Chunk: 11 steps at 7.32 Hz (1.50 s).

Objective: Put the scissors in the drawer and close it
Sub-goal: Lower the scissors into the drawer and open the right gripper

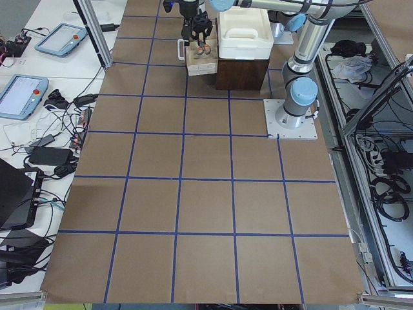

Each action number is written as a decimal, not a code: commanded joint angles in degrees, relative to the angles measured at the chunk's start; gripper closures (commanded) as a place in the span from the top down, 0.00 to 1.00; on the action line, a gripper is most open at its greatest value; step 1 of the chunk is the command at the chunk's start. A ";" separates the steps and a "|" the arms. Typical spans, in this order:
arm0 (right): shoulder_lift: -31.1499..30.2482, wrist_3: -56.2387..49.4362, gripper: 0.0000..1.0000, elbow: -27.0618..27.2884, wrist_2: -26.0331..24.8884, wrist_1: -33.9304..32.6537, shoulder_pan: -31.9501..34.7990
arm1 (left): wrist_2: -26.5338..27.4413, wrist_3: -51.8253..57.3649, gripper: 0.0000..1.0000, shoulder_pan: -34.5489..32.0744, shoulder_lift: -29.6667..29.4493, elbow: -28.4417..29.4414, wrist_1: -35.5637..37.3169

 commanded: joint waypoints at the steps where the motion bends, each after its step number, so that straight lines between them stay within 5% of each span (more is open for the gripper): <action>1: 0.43 0.57 0.15 0.00 0.05 0.24 0.12 | 0.00 -0.08 1.00 -0.07 0.04 -0.04 0.13; 2: 0.34 0.58 0.42 0.09 0.05 0.41 0.12 | 0.00 -0.08 1.00 -0.07 -0.05 -0.04 0.13; 4: 0.08 0.75 0.70 0.00 0.14 -0.02 0.03 | -0.09 -0.08 1.00 -0.07 0.13 -0.12 0.13; 5: -0.35 1.19 1.00 -0.35 0.14 -0.02 0.03 | -0.09 -0.08 1.00 -0.07 -0.04 -0.12 0.13; 7: -4.81 4.59 1.00 -0.97 -0.13 -0.63 -2.06 | 0.00 -0.08 1.00 -0.07 0.13 -0.12 0.13; 11: -7.30 50.33 1.00 -0.97 -1.45 -4.51 -12.95 | -0.44 -2.61 1.00 0.01 -0.75 0.66 0.31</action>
